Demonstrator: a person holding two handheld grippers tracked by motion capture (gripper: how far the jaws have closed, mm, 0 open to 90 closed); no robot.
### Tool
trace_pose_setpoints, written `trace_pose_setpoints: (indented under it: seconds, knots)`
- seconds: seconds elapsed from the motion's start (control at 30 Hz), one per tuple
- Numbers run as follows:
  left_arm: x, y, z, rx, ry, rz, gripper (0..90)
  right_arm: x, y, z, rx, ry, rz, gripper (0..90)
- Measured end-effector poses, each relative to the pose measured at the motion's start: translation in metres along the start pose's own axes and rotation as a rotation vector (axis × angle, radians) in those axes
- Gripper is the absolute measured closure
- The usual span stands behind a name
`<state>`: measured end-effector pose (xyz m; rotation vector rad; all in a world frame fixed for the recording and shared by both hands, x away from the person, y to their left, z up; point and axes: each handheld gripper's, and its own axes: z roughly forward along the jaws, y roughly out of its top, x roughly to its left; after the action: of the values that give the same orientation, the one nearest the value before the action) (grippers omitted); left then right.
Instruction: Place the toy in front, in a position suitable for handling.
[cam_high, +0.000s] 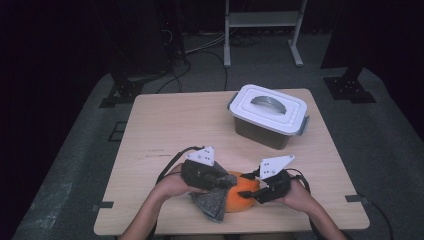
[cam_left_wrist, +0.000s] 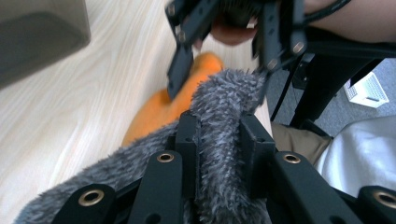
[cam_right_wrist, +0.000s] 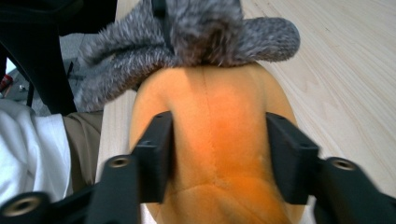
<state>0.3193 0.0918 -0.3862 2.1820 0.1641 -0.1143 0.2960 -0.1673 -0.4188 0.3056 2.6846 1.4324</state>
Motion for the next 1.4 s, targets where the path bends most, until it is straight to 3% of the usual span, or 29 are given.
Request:
trace_pose_setpoints:
  seconds: [0.1,0.37,0.53,0.57,0.67,0.77,0.97,1.17,1.27,1.4]
  knots:
    - [0.003,-0.009,-0.005,-0.009,-0.002,-0.024,72.7,0.0,0.001,-0.004,-0.013,0.002,0.017,35.6]
    - [0.008,-0.032,-0.021,-0.028,0.014,-0.073,72.6,-0.002,-0.001,-0.014,-0.005,-0.024,0.028,32.8]
    - [0.01,-0.04,-0.027,-0.032,0.026,-0.095,72.6,-0.005,-0.005,-0.006,-0.004,-0.014,0.049,33.2]
    - [0.011,-0.04,-0.028,-0.028,0.031,-0.095,72.6,-0.005,-0.005,-0.003,-0.014,-0.016,0.047,34.8]
    - [0.011,-0.039,-0.032,-0.022,0.049,-0.095,72.6,-0.005,0.0,-0.002,-0.023,-0.031,0.047,54.7]
    - [0.01,-0.033,-0.039,-0.005,0.076,-0.072,72.6,0.001,0.007,-0.004,-0.015,-0.054,0.004,64.5]
    - [0.003,-0.011,-0.046,0.003,0.1,-0.016,72.7,0.004,0.013,-0.004,-0.01,-0.071,-0.02,66.3]
    - [-0.004,0.016,-0.038,0.01,0.073,0.044,72.7,0.009,0.017,0.001,0.013,-0.089,-0.051,66.8]
    - [-0.007,0.029,-0.027,0.04,0.06,0.081,72.7,0.011,0.021,0.002,0.017,-0.089,-0.057,66.8]
    - [-0.005,0.034,-0.015,0.044,0.035,0.08,72.6,0.012,0.019,0.006,0.016,-0.08,-0.051,67.0]
